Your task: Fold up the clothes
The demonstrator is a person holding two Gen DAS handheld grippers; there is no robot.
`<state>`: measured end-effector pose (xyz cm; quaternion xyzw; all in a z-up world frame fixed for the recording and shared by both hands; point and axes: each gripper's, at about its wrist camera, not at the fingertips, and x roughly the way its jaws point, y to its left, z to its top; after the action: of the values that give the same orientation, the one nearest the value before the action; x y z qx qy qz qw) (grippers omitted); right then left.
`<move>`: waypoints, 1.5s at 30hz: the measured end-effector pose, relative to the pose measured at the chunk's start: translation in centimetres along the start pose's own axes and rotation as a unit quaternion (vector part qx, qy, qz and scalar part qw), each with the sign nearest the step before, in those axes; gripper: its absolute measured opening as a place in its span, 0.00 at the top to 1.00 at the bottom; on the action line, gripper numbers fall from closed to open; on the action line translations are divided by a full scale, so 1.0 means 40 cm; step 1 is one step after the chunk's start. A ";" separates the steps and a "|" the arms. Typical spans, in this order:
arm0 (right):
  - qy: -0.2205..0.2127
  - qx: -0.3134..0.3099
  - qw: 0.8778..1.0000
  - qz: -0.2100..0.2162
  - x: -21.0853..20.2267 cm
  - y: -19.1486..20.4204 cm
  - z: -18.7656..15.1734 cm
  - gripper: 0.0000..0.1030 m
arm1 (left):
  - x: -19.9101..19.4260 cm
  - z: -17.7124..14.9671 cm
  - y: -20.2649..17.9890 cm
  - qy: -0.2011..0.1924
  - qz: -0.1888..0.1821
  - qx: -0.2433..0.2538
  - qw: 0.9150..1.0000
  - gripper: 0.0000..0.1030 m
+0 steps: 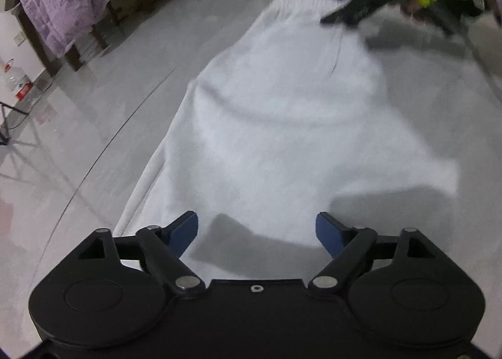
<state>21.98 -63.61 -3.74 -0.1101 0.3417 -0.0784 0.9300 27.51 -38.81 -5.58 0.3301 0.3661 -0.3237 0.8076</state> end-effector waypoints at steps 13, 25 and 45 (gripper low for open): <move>-0.076 -0.010 0.997 -0.020 -0.143 0.024 0.053 0.20 | -0.174 -0.238 0.259 0.046 0.092 -0.087 0.991 0.14; -0.081 -0.180 0.966 0.167 -0.224 0.512 0.130 0.20 | -0.367 -0.696 0.485 0.068 0.118 -0.138 0.981 0.16; 0.036 -0.114 0.990 0.080 -0.148 0.576 0.102 0.13 | -0.474 -0.919 0.630 -0.009 0.092 -0.334 0.938 0.92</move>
<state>21.82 -39.47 -3.01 -0.1850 0.3891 0.0315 0.9019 22.97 9.26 -1.75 0.0710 0.4141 -0.1097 0.9008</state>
